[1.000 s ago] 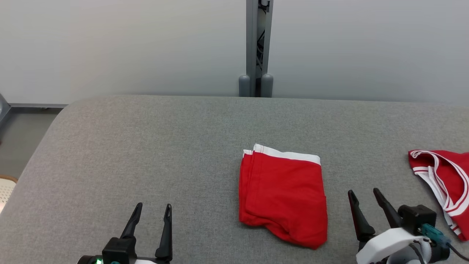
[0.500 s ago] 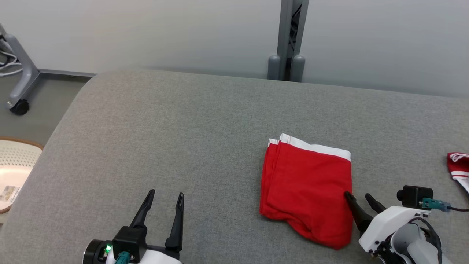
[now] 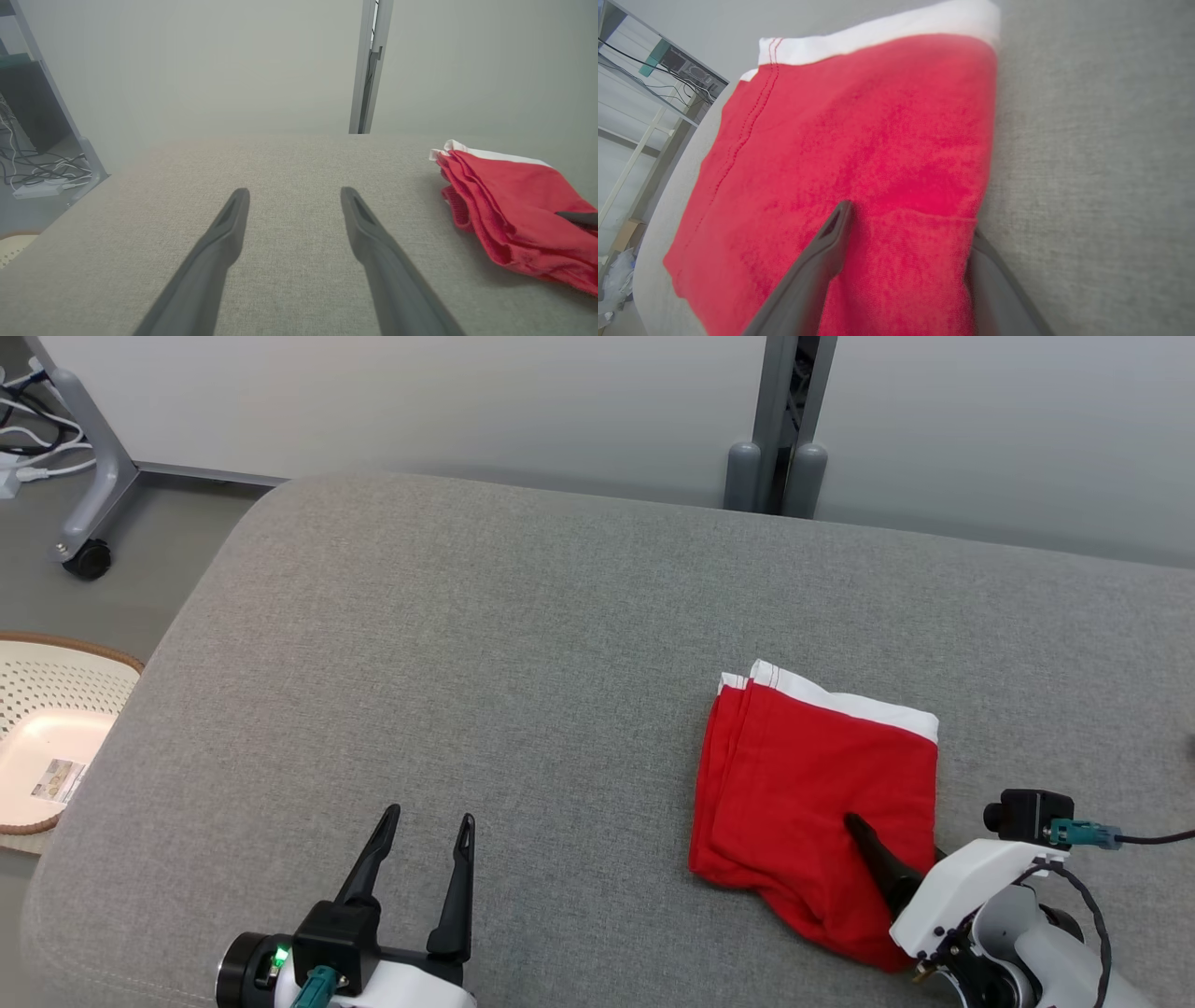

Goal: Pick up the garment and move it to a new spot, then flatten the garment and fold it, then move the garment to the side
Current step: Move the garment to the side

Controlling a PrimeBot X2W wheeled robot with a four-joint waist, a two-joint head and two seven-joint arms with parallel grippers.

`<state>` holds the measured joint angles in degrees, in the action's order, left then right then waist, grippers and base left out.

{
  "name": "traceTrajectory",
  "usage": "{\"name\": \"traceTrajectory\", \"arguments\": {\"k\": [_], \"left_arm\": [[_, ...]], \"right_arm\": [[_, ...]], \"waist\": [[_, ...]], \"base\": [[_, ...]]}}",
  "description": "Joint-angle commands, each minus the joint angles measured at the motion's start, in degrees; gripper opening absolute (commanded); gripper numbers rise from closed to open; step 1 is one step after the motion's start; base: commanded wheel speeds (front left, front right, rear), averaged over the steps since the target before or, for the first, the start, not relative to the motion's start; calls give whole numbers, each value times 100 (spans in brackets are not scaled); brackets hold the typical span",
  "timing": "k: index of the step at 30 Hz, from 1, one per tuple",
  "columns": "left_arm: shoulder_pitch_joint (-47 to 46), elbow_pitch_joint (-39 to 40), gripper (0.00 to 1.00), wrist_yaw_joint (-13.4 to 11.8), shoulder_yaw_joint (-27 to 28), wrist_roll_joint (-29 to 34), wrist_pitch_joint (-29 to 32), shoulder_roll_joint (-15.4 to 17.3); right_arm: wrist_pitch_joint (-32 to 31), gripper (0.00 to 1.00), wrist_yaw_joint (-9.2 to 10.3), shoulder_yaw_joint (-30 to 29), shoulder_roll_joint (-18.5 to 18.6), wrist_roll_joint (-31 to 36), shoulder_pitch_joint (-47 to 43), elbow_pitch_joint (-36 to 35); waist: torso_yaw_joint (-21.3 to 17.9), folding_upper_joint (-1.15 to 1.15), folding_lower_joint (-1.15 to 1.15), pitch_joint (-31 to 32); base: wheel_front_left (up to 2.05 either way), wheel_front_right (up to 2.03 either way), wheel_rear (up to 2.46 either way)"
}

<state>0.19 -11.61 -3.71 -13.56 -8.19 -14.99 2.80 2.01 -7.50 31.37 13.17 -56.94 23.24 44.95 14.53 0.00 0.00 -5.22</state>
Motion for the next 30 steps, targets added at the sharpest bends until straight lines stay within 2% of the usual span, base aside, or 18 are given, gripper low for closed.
{"name": "traceTrajectory", "arguments": {"k": [1,2,3,4,5,6,14,19,26,30], "left_arm": [[-101,15,100,-36,-1,-12,-16,25],[-115,15,100,-43,-18,-20,-16,24],[-130,18,100,-48,-34,-28,-16,25],[-148,18,100,-48,-50,-32,-16,25],[-165,18,100,-55,-61,-38,-16,25],[-180,15,100,-58,-73,-47,-16,25],[-168,-13,100,-67,-94,-59,-16,25],[-71,-113,100,7,-189,16,-16,26],[-79,-98,100,-64,-361,-105,-17,25],[-209,-97,100,-106,-463,-182,-17,26]], "right_arm": [[28,100,2,141,3,-132,43,57],[55,100,2,193,4,-192,72,64],[86,86,2,245,13,-247,99,69],[94,48,2,296,23,-297,126,77],[139,19,2,347,36,-343,156,84],[186,0,2,396,55,-375,185,100],[577,0,2,856,173,-393,368,228],[767,0,2,1350,386,-167,545,259],[868,0,2,2286,991,633,1071,191],[849,0,2,2540,1386,811,1428,-11]], "waist": [[-6,0,0,-23],[-10,0,0,-35],[-13,0,0,-46],[-15,0,0,-58],[-17,0,0,-69],[-19,0,0,-75],[-73,0,0,-28],[-239,0,0,95],[-767,0,0,87],[-1127,0,0,-30]], "base": [[0,0,0],[0,0,0],[0,0,0],[0,0,0],[0,0,0],[0,0,0],[0,0,0],[0,0,0],[0,0,0],[0,0,0]]}}
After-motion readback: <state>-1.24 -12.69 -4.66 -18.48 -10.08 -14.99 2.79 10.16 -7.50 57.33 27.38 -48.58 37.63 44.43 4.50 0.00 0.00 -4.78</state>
